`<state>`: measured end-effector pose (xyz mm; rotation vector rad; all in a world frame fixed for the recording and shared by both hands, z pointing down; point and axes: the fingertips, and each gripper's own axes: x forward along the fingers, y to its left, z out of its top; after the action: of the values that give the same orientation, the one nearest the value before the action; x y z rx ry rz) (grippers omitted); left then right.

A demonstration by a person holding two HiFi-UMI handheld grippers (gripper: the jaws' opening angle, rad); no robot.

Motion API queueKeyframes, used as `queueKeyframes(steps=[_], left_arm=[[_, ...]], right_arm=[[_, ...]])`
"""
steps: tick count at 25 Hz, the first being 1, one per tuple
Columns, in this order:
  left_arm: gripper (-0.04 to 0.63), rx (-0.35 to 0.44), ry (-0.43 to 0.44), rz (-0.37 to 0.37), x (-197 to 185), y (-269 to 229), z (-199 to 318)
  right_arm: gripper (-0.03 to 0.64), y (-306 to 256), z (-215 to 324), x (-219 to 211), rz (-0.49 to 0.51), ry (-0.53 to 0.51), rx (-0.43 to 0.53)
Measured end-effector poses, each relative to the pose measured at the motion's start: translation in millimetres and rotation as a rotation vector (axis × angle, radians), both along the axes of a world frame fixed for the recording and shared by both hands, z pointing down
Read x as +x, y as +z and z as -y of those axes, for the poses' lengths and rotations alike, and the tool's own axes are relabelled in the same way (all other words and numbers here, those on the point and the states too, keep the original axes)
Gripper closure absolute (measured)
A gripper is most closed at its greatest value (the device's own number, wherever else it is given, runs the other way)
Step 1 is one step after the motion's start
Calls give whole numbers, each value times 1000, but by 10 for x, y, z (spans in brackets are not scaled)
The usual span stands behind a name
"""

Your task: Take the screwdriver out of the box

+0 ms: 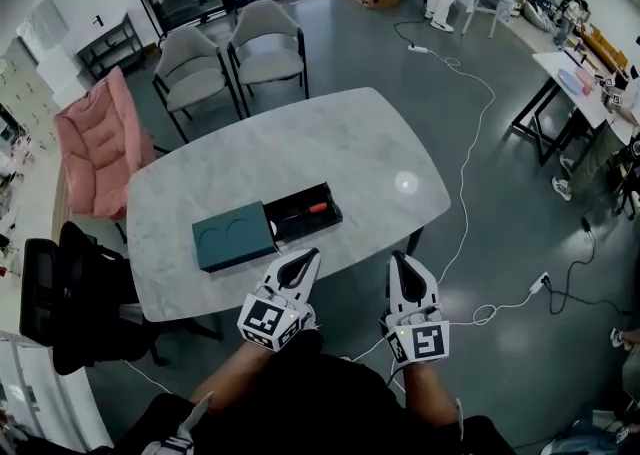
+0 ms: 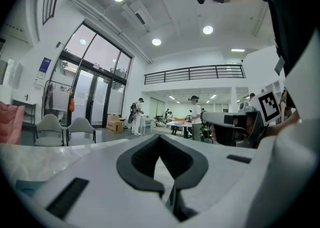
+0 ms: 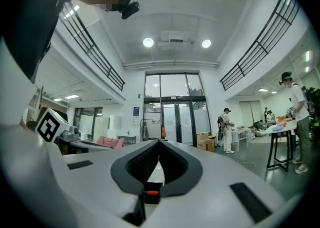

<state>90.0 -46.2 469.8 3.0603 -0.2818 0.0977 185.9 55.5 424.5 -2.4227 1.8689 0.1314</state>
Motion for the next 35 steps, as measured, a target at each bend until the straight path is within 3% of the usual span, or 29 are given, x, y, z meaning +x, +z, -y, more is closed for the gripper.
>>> queueKeyframes(steps=[7, 21, 29, 35], left_arm=[[591, -28, -17, -34, 129, -25, 538], [591, -19, -79, -11, 99, 70, 1540], [592, -18, -117, -5, 39, 30, 1786], [591, -19, -160, 16, 190, 55, 1810]], right_arm=[[594, -25, 607, 42, -30, -32, -44], [594, -2, 1725, 100, -62, -80, -70], [594, -19, 2149, -72, -71, -187, -77], [594, 43, 2292, 150, -53, -239, -75]])
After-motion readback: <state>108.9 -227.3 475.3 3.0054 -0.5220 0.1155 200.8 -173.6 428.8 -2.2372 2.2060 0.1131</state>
